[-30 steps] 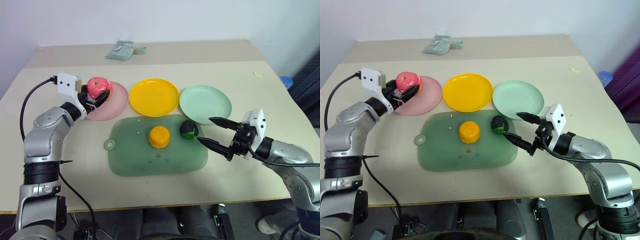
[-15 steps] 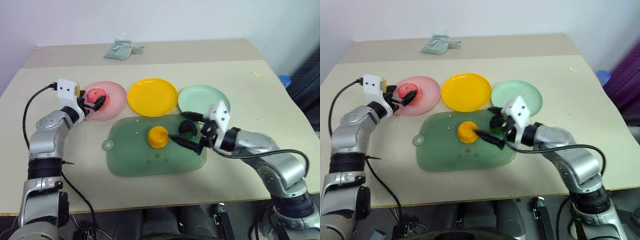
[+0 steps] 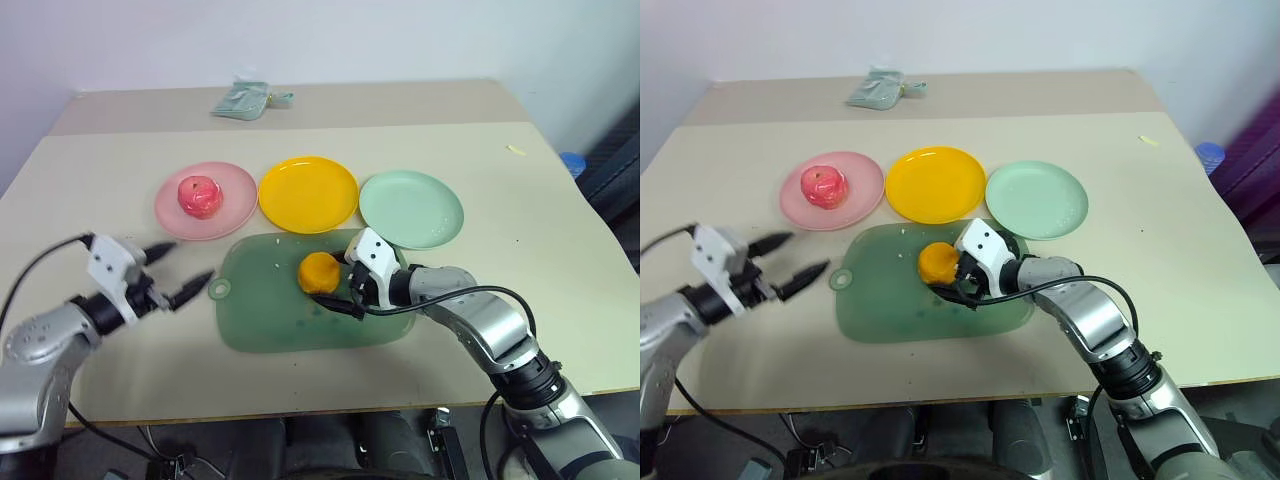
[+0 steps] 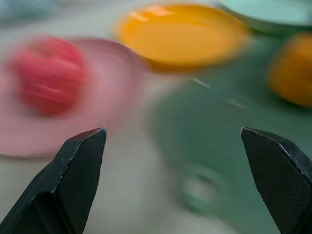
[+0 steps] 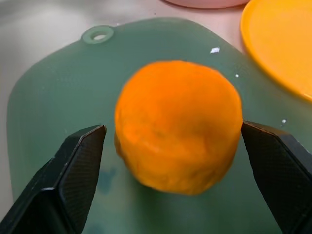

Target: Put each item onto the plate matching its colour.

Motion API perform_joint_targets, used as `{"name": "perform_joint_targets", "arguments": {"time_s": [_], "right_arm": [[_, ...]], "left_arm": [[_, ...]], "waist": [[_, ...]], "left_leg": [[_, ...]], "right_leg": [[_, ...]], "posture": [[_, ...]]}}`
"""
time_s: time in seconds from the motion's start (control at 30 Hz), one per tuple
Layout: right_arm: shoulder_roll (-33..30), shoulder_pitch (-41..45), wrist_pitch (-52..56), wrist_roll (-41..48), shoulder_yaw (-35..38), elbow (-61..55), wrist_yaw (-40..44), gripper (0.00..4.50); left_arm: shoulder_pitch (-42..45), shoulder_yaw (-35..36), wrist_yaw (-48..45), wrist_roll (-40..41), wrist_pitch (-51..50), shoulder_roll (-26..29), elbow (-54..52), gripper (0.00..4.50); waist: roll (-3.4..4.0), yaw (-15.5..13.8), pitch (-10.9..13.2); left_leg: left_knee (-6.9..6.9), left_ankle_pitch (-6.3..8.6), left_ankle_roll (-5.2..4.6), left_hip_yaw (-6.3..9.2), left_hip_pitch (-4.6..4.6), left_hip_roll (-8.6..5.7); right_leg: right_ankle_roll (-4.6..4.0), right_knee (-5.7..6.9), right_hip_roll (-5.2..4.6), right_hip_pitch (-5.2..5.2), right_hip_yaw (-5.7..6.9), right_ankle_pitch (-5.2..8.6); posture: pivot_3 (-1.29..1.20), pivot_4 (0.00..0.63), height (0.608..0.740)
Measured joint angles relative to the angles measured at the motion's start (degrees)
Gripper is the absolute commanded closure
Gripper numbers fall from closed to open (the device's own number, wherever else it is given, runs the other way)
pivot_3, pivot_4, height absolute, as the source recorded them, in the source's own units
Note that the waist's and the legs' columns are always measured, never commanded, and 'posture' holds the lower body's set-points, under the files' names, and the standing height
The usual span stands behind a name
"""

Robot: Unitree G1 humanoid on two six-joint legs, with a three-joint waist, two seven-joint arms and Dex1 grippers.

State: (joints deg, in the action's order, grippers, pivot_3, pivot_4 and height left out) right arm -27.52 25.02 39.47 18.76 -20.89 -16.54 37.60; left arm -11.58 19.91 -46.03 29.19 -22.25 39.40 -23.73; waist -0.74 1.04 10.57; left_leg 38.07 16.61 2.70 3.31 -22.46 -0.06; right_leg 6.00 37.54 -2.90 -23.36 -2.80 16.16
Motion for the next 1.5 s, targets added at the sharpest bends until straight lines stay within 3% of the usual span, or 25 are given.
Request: {"name": "perform_joint_targets", "arguments": {"time_s": [0.07, 0.27, 0.5, 0.6, 0.63, 0.83, 1.1, 1.3, 1.4, 1.5], "right_arm": [[1.2, 0.9, 0.0, -0.5, 0.0, 0.4, -0.2, 1.75], [8.9, 10.3, 1.7, -0.7, 4.4, 5.4, -5.6, 1.75], [17.9, 24.1, -1.9, -5.2, 9.4, 31.8, -13.4, 1.75], [18.5, 26.1, -7.6, -8.0, 9.3, 40.8, -13.4, 0.31], [18.2, 26.2, -9.4, -8.8, 9.4, 42.2, -12.9, 0.03], [12.3, 24.3, -15.1, -10.0, 10.4, 35.0, -7.2, 0.03], [-7.7, 2.0, -7.9, 0.4, 16.7, 6.9, 10.4, 0.03], [-9.0, -5.0, -4.7, -0.8, 14.2, 4.7, 9.7, 0.03], [-7.5, -4.8, -4.6, -1.8, 14.0, 6.7, 7.9, 0.81], [-5.9, -4.4, -4.2, -1.6, 14.0, 6.7, 6.9, 2.30]], "left_arm": [[-2.5, -0.6, -0.4, 0.3, 0.0, -0.1, -2.3, 0.00], [-6.3, -2.5, 0.0, 1.4, 0.3, -3.0, -6.3, 0.00], [-4.1, -7.3, 1.7, 1.2, 0.3, -4.9, -7.5, 0.00], [-3.1, -7.9, 3.1, 0.8, 0.3, -5.3, -7.8, 0.00], [-2.9, -7.8, 3.8, 0.8, 0.2, -5.7, -7.9, 0.00], [-2.1, -7.5, 5.5, 2.1, -0.5, -6.0, -9.0, 0.00], [1.5, -8.6, 4.7, 2.7, -1.3, -5.3, -8.1, 0.00], [3.9, -12.0, 1.0, 2.7, -1.2, -3.9, -6.8, 0.00], [4.6, -12.8, -0.2, 2.6, -1.2, -3.3, -6.7, 0.00], [4.4, -13.7, -0.5, 2.5, -1.2, -3.1, -6.7, 0.00]], "waist": [[0.00, -0.1, 0.0], [0.02, -0.1, 0.0], [0.03, 0.0, 0.0], [0.04, 0.1, 0.0], [0.07, 0.1, 0.0], [0.09, 0.0, 0.0], [0.09, -0.2, 0.0], [0.14, 1.1, 0.1], [0.14, 1.0, 0.1], [0.14, 1.0, 0.1]], "left_leg": [[0.00, 0.00, 0.00, 0.01, 0.00, 0.01], [0.00, 0.00, 0.00, 0.00, 0.02, -0.01], [-0.03, 0.00, 0.00, -0.04, 0.02, -0.12], [-0.05, 0.00, 0.00, -0.09, 0.00, -0.12], [-0.06, 0.00, 0.00, -0.10, -0.02, -0.12], [-0.06, 0.00, 0.00, -0.08, -0.05, -0.09], [-0.05, 0.04, -0.07, -0.02, 0.03, -0.08], [-0.05, 0.04, -0.07, -0.08, 0.11, -0.03], [-0.05, 0.04, -0.07, -0.06, 0.09, -0.03], [-0.05, 0.04, -0.07, -0.06, 0.08, -0.03]], "right_leg": [[-0.01, 0.01, 0.02, 0.00, 0.00, 0.00], [-0.01, 0.01, 0.03, 0.00, 0.01, 0.00], [-0.01, 0.02, 0.06, -0.03, 0.01, -0.01], [-0.01, 0.00, 0.05, -0.06, -0.01, -0.01], [-0.01, 0.00, 0.05, -0.08, -0.01, -0.01], [-0.01, 0.00, 0.05, -0.10, -0.02, -0.01], [-0.01, -0.14, 0.10, 0.10, 0.02, 0.00], [-0.02, -0.07, 0.22, 0.10, -0.05, 0.00], [-0.02, -0.08, 0.21, 0.10, -0.05, 0.00], [-0.01, -0.08, 0.17, 0.10, -0.05, 0.00]], "posture": [[0.00, 0.150, 0.740], [0.00, 0.150, 0.740], [0.00, 0.150, 0.740], [0.00, 0.150, 0.740], [0.00, 0.150, 0.740], [0.00, 0.150, 0.740], [0.00, 0.150, 0.740], [0.00, 0.150, 0.740], [0.00, 0.150, 0.740], [0.00, 0.150, 0.740]]}}
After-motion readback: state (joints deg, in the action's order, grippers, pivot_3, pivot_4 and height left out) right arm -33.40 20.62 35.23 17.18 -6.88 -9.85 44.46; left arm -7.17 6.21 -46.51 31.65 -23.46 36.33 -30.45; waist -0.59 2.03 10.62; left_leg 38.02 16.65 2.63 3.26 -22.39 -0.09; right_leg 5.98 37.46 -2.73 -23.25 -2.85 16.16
